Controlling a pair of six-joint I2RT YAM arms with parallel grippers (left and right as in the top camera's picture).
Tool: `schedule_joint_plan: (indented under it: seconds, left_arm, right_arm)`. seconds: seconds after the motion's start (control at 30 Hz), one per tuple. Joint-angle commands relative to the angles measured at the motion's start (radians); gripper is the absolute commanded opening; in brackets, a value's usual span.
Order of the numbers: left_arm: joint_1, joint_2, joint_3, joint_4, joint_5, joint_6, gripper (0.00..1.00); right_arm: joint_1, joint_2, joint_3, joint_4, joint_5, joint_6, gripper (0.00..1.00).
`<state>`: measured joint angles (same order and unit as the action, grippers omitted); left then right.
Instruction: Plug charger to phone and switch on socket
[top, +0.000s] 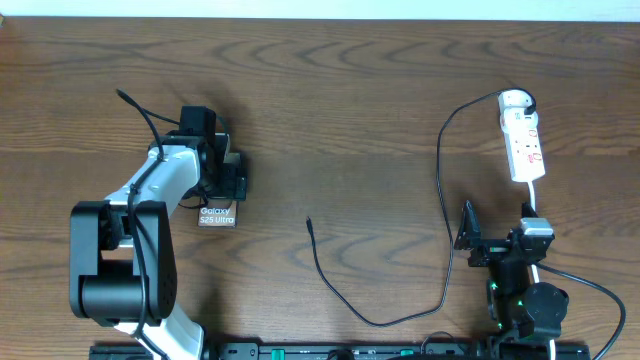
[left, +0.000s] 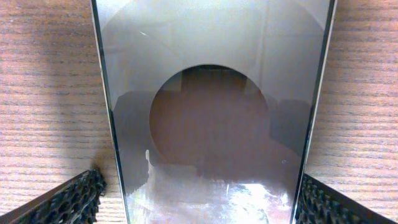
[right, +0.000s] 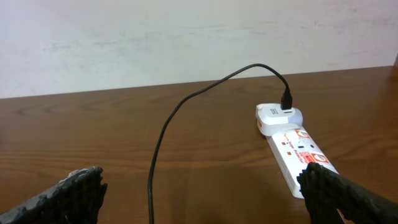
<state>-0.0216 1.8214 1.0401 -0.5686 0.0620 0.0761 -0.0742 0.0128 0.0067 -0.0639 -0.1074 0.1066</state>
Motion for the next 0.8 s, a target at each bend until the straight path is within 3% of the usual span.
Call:
schedule_joint_plan:
  seconds: [0.0, 0.77]
  left_arm:
    - [0.002, 0.028, -0.035, -0.017, 0.006, 0.002, 0.94]
    - [0.002, 0.028, -0.038, -0.021, 0.031, 0.002, 0.94]
  right_arm:
    - [0.006, -0.004, 0.0, -0.005, 0.0, 0.012, 0.99]
    - [0.006, -0.004, 0.0, -0.005, 0.0, 0.012, 0.99]
